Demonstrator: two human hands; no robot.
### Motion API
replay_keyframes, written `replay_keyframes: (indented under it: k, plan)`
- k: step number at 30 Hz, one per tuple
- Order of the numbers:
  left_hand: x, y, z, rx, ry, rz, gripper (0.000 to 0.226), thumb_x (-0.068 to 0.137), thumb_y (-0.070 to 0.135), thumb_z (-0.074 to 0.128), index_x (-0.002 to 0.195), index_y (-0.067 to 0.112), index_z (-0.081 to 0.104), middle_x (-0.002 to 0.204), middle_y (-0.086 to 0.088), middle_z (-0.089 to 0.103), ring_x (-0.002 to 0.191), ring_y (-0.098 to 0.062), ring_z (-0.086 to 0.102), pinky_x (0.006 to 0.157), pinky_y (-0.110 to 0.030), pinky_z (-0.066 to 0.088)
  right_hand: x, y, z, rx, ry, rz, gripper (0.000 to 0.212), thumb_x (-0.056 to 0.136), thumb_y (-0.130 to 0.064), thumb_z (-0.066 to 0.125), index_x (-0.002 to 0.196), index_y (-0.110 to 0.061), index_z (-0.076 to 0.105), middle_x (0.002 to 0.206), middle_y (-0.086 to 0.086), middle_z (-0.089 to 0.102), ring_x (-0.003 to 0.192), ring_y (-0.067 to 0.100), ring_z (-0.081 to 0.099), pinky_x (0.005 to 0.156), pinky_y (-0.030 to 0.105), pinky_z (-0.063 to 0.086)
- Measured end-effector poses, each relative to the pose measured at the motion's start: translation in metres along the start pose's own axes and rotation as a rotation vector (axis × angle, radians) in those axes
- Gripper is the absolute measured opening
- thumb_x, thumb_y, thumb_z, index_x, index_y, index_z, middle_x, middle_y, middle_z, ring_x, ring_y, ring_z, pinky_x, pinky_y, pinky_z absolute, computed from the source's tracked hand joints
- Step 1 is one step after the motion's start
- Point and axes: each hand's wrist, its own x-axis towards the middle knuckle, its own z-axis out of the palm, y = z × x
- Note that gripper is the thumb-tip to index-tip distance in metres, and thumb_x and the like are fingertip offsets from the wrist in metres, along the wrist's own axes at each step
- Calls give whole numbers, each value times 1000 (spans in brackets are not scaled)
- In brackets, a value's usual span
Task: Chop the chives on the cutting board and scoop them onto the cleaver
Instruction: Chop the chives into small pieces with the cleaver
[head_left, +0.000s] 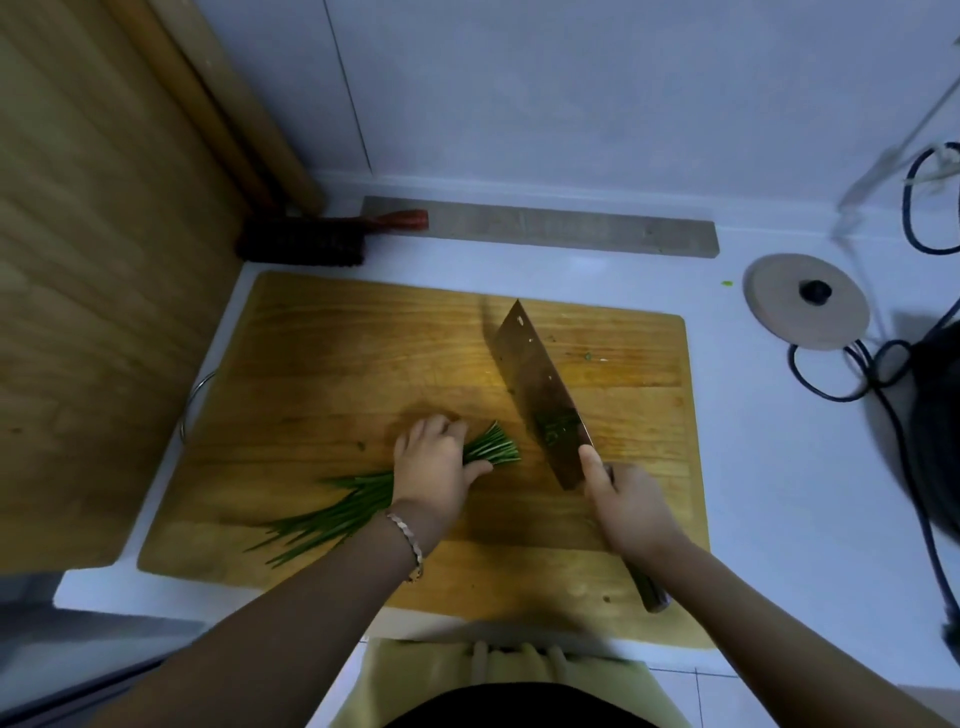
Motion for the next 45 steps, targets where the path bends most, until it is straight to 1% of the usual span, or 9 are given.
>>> replay_keyframes:
  k: [3, 7, 12, 15, 19, 26, 31, 35, 45]
  plan:
    - [13, -1, -9, -28, -120, -95, 42, 86, 34, 64, 119, 11, 54, 126, -11, 50, 119, -29, 42, 99, -42, 39, -3, 0, 0, 18, -21, -4, 47, 97, -43, 30, 63, -20, 54, 63, 3, 58, 59, 16, 56, 57, 26, 42]
    - [26, 2, -8, -14, -258, -84, 38, 87, 25, 65, 118, 5, 53, 123, -15, 54, 115, -30, 47, 95, -40, 43, -8, 2, -4, -1, -18, 15, 50, 96, -44, 31, 60, -16, 51, 57, 2, 53, 54, 15, 51, 53, 26, 38]
    - [2, -4, 20, 111, -107, 65, 40, 97, 11, 47, 136, 4, 39, 131, -16, 41, 123, -33, 33, 105, -41, 35, -16, 0, -6, -36, 21, 2, 49, 97, -40, 34, 53, -19, 43, 51, -1, 46, 48, 13, 45, 49, 26, 34]
    - [-11, -2, 34, 116, 28, 128, 46, 98, 3, 39, 142, 4, 27, 134, -14, 36, 123, -31, 30, 109, -38, 29, -20, -4, -4, -69, -11, -14, 49, 96, -41, 34, 59, -15, 51, 53, -1, 49, 48, 12, 46, 49, 24, 34]
    - [-6, 12, 32, 169, 21, 107, 47, 96, 2, 40, 141, 2, 27, 138, -16, 33, 125, -35, 28, 110, -42, 26, -21, -11, 5, -163, -59, 0, 53, 96, -43, 34, 78, -4, 63, 56, -1, 51, 49, 12, 48, 47, 22, 36]
    - [-6, 15, 30, 230, 14, 122, 37, 96, 3, 42, 133, -1, 40, 133, -14, 38, 121, -35, 34, 102, -44, 33, -18, -12, 12, -232, -85, 53, 47, 96, -45, 32, 65, -13, 51, 54, -2, 47, 44, 9, 44, 43, 19, 31]
    - [-6, 17, 28, 284, -38, 152, 35, 93, 0, 45, 128, 0, 44, 135, -14, 33, 122, -36, 31, 105, -44, 33, -24, -12, 8, -231, -112, 76, 50, 97, -41, 33, 56, -15, 47, 50, -3, 45, 42, 8, 42, 44, 19, 35]
    - [-4, 16, 28, 283, -34, 163, 34, 93, 1, 45, 127, 0, 44, 135, -12, 34, 119, -34, 33, 103, -43, 33, -15, -13, 19, -229, -94, 75, 47, 96, -43, 34, 59, -17, 46, 54, -2, 47, 46, 11, 45, 49, 25, 40]
    - [-5, 6, 33, 271, 14, 185, 52, 97, 4, 40, 144, 2, 18, 141, -13, 33, 127, -37, 29, 107, -44, 29, -16, 3, 27, -195, -64, 32, 45, 96, -42, 36, 60, -17, 47, 51, -3, 45, 43, 10, 41, 44, 21, 31]
